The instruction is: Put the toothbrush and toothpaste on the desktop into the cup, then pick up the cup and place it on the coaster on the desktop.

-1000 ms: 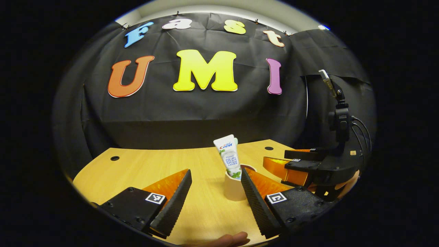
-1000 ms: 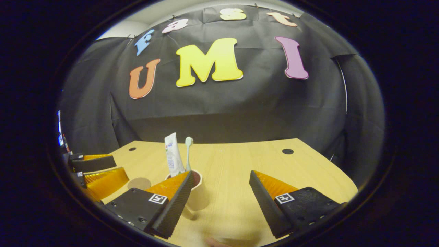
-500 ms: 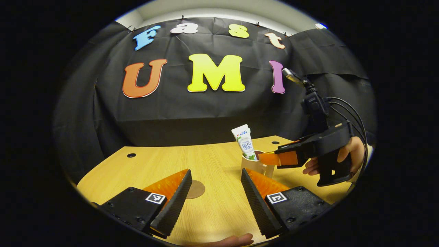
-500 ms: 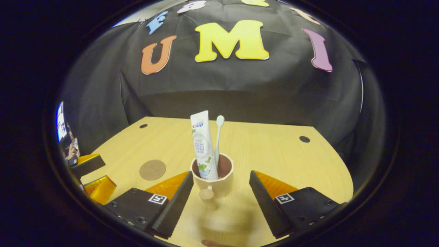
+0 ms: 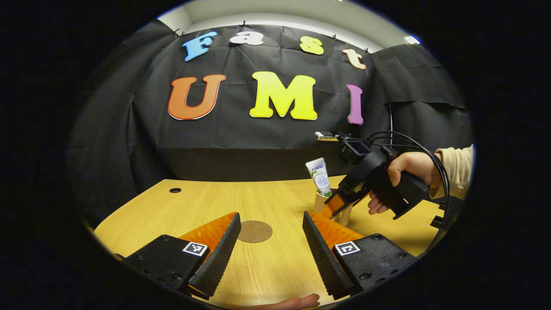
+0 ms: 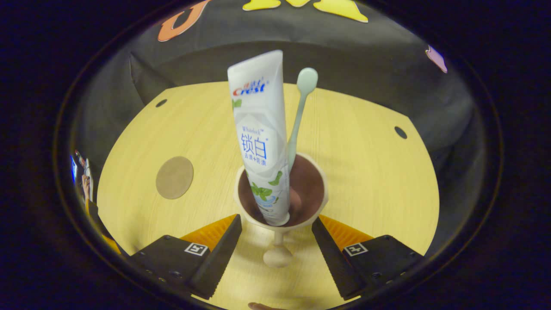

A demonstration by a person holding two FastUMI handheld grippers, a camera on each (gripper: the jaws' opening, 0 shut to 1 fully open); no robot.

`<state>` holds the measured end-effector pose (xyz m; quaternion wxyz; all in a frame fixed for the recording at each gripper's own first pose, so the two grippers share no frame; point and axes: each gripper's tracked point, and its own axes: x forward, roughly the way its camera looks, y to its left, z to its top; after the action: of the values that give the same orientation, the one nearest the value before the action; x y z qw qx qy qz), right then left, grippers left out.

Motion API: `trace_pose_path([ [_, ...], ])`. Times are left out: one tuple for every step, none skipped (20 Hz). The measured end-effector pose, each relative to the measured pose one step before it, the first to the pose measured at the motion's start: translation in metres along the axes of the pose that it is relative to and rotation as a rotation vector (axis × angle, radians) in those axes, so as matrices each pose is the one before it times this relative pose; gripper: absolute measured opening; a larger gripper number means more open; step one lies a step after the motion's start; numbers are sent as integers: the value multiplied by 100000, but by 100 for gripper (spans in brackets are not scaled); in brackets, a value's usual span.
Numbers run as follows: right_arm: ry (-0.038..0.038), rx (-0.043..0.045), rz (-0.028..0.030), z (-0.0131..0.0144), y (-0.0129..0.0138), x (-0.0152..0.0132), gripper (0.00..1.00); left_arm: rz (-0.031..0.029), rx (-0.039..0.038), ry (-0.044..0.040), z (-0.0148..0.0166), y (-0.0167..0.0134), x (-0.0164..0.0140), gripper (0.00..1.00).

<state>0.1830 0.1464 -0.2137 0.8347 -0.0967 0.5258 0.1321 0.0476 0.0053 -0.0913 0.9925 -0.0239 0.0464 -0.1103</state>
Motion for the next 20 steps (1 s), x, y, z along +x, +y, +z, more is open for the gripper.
trace_pose_path([
  [3784, 369, -1677, -442, -217, 633, 96, 752, -219, 367, -180, 603, -125, 92],
  [1575, 1119, -1150, 36, -230, 420, 94, 702, -210, 689, -331, 543, -92, 92],
  [828, 1110, -1442, 425, -236, 110, 90, 642, -258, 631, -321, 405, -68, 92],
  [1560, 612, 1236, -56, -17, 143, 84, 572, -609, 200, -168, 463, -65, 92],
  [1613, 788, 956, -174, -26, -117, 86, 370, -995, 301, -230, 355, 21, 92],
  [395, 1196, 393, -2, 143, 115, 80, 62, -1015, 582, -312, 239, 57, 92],
  [-15, -618, -80, -5, 132, -46, 81, 213, -955, 635, -284, 218, 188, 92],
  [-454, -997, 19, 103, -3, 221, 80, 161, -951, 781, -260, 187, 172, 92],
  [244, -178, 46, -36, 49, -20, 79, -28, -871, 1060, -382, 121, 29, 92],
  [73, 232, 179, -8, 52, -11, 78, 101, -736, 1264, -409, 85, 137, 92],
  [115, -55, 212, 28, 11, 33, 77, -68, -492, 863, -276, 47, 55, 92],
  [171, 141, 47, -83, 4, 33, 77, 67, -423, 425, -65, 66, 133, 92],
  [297, 36, -104, -17, 30, 2, 77, 54, -287, 138, -55, 156, -66, 92],
  [248, -394, -189, -70, 10, 31, 76, -69, -287, -57, 47, -51, -17, 92],
  [455, -163, -129, 5, 47, -18, 75, -413, -119, 174, -63, -98, -15, 92],
  [612, 64, 0, -91, 188, 64, 73, -91, 37, -109, 8, -25, 102, 92],
  [862, -283, 180, -29, 158, -8, 71, -56, 57, 118, 0, 7, 1, 92],
  [68, 116, 341, 45, 119, 126, 67, -271, -28, -141, 28, -1, -43, 92],
  [487, 897, 428, -91, 131, 10, 65, -35, -91, -174, -26, -19, 29, 92],
  [-111, 422, 244, -89, 178, -11, 61, 78, -28, -20, -23, -12, 35, 92],
])
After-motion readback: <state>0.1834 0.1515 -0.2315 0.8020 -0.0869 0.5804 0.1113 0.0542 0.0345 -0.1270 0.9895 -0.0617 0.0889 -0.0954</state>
